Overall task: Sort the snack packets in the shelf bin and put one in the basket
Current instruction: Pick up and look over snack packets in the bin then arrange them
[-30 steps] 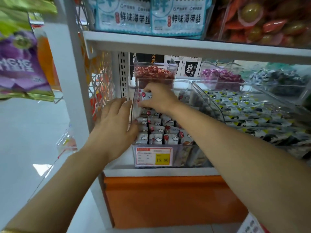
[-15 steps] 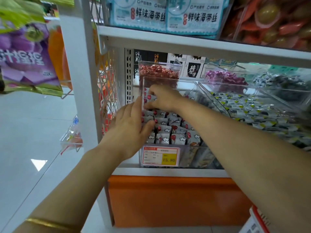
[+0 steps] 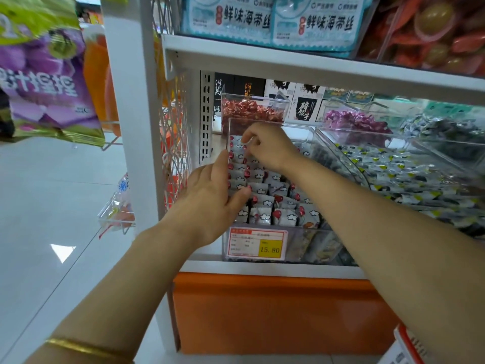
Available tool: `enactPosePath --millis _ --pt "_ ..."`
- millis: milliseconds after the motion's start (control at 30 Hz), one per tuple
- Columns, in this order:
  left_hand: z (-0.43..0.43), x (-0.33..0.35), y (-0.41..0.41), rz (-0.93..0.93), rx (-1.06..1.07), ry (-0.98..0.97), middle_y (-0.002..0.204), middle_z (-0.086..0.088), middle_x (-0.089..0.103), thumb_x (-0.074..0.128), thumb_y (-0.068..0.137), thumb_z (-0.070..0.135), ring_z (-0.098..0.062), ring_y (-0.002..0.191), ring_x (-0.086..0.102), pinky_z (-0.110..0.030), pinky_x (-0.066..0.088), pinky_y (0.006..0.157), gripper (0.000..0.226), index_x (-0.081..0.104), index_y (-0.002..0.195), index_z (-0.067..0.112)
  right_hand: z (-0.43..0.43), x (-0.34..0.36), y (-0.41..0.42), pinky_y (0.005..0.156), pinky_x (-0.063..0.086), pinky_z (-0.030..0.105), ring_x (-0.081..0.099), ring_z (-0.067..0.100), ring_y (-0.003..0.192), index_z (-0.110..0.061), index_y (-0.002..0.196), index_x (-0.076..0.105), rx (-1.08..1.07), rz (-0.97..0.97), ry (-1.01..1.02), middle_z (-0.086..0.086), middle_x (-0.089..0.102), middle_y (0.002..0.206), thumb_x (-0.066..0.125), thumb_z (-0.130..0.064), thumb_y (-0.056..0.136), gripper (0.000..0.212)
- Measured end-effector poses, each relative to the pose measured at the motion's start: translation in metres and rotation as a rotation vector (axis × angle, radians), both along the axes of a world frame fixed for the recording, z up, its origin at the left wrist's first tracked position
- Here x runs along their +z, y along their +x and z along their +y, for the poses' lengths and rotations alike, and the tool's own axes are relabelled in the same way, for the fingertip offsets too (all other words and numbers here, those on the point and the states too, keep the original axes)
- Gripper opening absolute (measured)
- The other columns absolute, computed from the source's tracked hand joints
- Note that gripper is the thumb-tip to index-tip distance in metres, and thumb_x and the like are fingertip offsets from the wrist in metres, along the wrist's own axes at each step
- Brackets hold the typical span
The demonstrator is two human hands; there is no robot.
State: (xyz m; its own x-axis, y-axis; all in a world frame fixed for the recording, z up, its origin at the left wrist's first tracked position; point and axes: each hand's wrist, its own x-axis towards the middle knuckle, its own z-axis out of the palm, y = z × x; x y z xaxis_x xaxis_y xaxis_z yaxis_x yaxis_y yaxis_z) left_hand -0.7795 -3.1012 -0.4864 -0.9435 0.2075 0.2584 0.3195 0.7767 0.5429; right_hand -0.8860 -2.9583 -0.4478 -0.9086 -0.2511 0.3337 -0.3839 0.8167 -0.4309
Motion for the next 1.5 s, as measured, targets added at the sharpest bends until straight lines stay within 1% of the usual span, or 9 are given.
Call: enactPosePath --millis 267,433,633,733,867,1000,1167,1367,1500 --pt "-0.002 0.0 -0.001 0.016 -0.027 0.04 0.151 -0.006 0.025 0.038 0.093 0.048 -0.017 0.138 0.015 -0.04 0.019 0.108 0.071 -0.004 0.148 0.031 -0.031 -0.006 -0.019 0.1 0.033 0.041 0.04 0.025 0.119 -0.021 0.09 0.069 -0.159 0.103 0.377 0.0 0.061 0.112 0.067 -0.025 0.084 0.006" --pt "-0.004 0.003 -0.001 0.041 -0.004 0.05 0.154 -0.005 0.02 0.034 0.093 0.049 -0.017 0.14 0.011 -0.037 0.014 0.111 0.069 0.002 0.15 0.024 -0.024 0.007 -0.008 0.092 0.048 0.039 0.057 0.017 0.095 -0.018 0.078 0.06 -0.074 0.067 -0.162 -0.005 0.061 0.087 0.061 -0.012 0.088 0.012" --pt "-0.004 0.014 0.007 0.345 0.157 0.115 0.143 -0.009 0.038 0.044 0.096 0.032 -0.023 0.132 0.031 -0.028 0.023 0.104 0.052 0.033 0.143 0.014 0.008 0.015 0.05 0.07 0.045 0.009 0.051 0.001 0.075 -0.015 0.083 0.05 -0.173 0.322 -0.646 -0.013 0.05 0.08 0.053 -0.007 0.092 0.013" --pt "0.002 0.022 0.016 0.406 0.176 0.209 0.128 -0.007 0.047 0.048 0.094 0.026 -0.017 0.108 0.05 -0.027 0.038 0.096 0.044 0.043 0.136 0.014 0.028 0.008 0.087 0.076 0.054 0.03 0.062 0.027 0.084 -0.009 0.088 0.052 -0.258 0.28 -0.926 -0.001 0.056 0.086 0.053 -0.006 0.093 0.006" --pt "0.019 0.022 0.031 0.213 0.047 0.309 0.111 0.0 0.055 0.05 0.092 0.033 -0.003 0.081 0.055 -0.018 0.043 0.073 0.044 0.047 0.133 0.016 0.046 0.0 0.133 0.052 0.054 0.02 0.061 0.018 0.067 -0.007 0.087 0.055 -0.241 0.041 -1.147 0.012 0.059 0.09 0.051 -0.007 0.095 0.009" --pt "0.028 0.018 0.046 0.05 -0.095 0.446 0.089 0.003 0.064 0.052 0.091 0.03 0.0 0.068 0.06 -0.011 0.047 0.054 0.028 0.062 0.114 0.016 0.055 -0.009 0.161 0.054 0.055 0.021 0.06 0.011 0.062 -0.008 0.081 0.056 -0.226 -0.081 -1.29 0.006 0.058 0.081 0.051 -0.009 0.095 0.015" --pt "0.026 0.016 0.053 -0.136 -0.135 0.659 0.094 0.003 0.069 0.059 0.087 0.028 -0.002 0.078 0.065 -0.011 0.049 0.06 0.03 0.064 0.115 0.019 0.066 -0.013 0.168 0.057 0.056 0.025 0.064 0.018 0.071 -0.005 0.089 0.057 -0.255 -0.169 -1.405 0.013 0.062 0.092 0.053 -0.009 0.094 0.008" --pt "0.027 0.014 0.052 -0.325 -0.09 1.027 0.104 -0.015 0.068 0.054 0.09 0.025 -0.02 0.089 0.063 -0.017 0.052 0.06 0.024 0.07 0.098 0.01 0.076 -0.013 0.173 0.054 0.055 0.022 0.068 0.013 0.059 -0.012 0.06 0.072 -0.058 -0.354 -1.559 0.003 0.069 0.064 0.067 -0.015 0.075 0.016" --pt "0.028 0.016 0.052 -0.394 -0.099 1.246 0.069 -0.005 0.068 0.054 0.089 0.017 -0.008 0.061 0.062 -0.015 0.052 0.056 0.028 0.074 0.071 0.01 0.077 -0.016 0.172 0.049 0.053 0.02 0.064 0.01 0.053 -0.008 0.066 0.071 -0.042 -0.427 -1.606 0.003 0.065 0.059 0.068 -0.018 0.065 0.011"
